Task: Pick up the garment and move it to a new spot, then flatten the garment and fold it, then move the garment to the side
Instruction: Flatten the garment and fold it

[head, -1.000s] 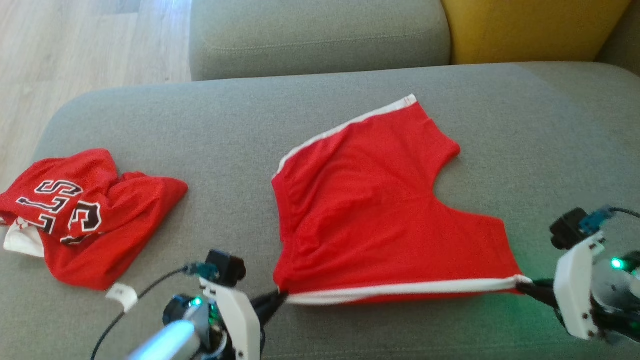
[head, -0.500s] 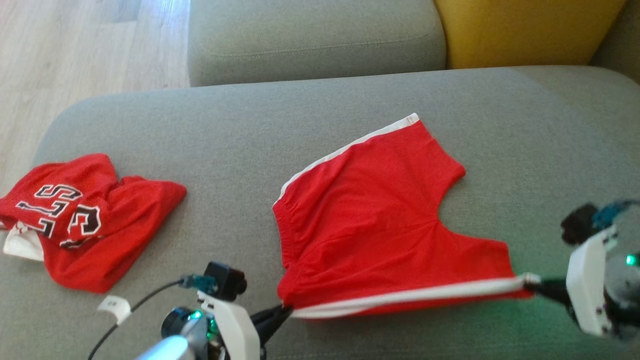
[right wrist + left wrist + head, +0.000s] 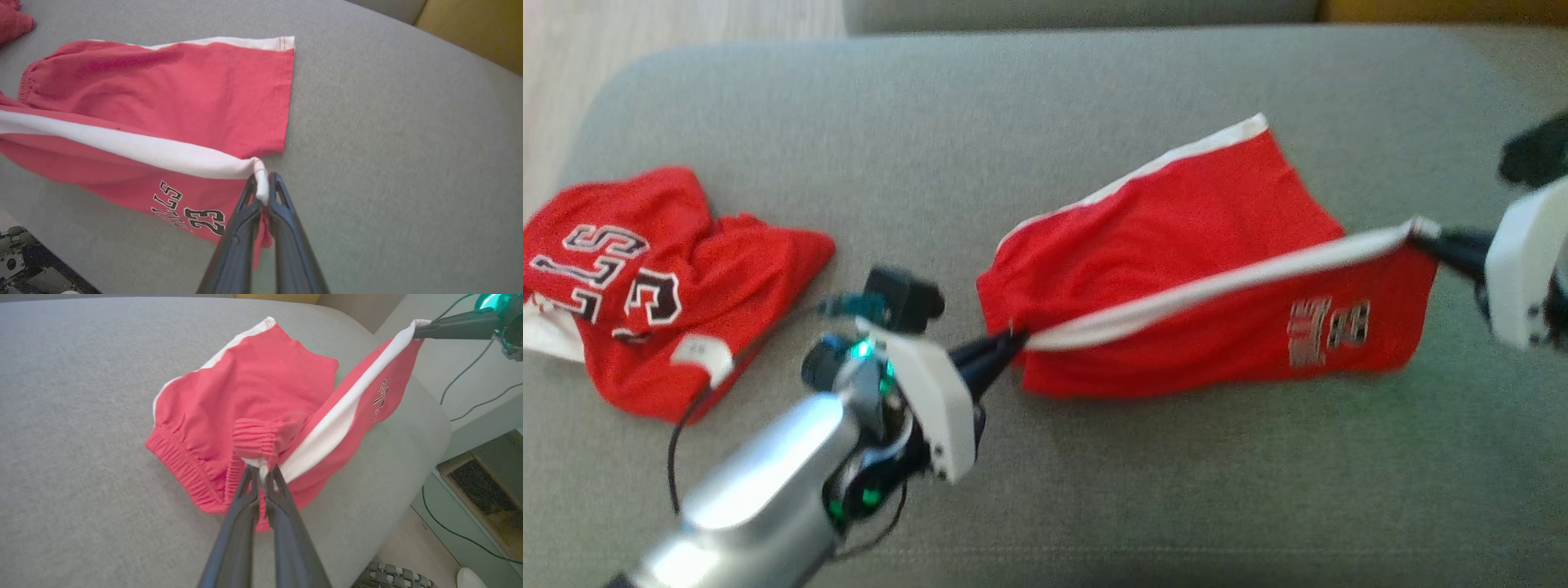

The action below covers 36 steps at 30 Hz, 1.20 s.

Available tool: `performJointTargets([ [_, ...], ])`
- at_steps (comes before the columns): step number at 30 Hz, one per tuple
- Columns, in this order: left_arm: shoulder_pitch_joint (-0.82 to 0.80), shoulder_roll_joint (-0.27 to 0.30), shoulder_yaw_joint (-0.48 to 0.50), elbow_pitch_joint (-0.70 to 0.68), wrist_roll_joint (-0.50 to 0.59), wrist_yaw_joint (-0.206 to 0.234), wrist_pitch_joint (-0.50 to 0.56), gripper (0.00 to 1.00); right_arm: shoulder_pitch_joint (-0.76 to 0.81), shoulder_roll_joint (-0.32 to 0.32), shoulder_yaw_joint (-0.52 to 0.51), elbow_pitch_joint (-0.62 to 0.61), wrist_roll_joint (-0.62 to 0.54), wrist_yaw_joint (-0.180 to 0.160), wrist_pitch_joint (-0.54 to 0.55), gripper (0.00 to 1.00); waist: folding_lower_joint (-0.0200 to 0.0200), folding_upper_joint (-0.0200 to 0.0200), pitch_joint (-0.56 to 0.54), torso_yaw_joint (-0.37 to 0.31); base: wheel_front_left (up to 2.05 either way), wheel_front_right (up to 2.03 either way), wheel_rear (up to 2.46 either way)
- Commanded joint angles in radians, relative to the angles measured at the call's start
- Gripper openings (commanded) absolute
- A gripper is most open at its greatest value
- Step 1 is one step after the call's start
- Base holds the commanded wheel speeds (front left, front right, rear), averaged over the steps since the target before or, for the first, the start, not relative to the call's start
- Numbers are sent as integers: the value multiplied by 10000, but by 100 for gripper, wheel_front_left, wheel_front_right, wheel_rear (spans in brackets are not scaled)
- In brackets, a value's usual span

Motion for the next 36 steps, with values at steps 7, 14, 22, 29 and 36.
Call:
performJointTargets([
  [7,-1977,-497,758,720,265,-35,-81,0,-1644,67,-262,559,-445,-9,-162,0,-1,0,1739,686,0,0,0],
  [14,-2719,-1053,848,1582,363,-246,-462,0,-2756,313,100,1076,-765,-9,-448,0,-1,0,2440,1076,0,0,0],
  [22,-3264,-1685,781,2390,352,-516,-722,0,-3457,520,630,1764,-891,-9,-997,0,-1,0,2845,1374,0,0,0],
  [29,-3713,-2142,782,3042,423,-643,-1127,0,-3817,607,943,2103,-814,-9,-1265,0,-1,0,3128,1443,0,0,0],
  [36,-3882,-2345,850,3534,479,-608,-1527,100,-3943,698,1014,2653,-563,-9,-1736,100,-1,0,3202,1454,0,0,0],
])
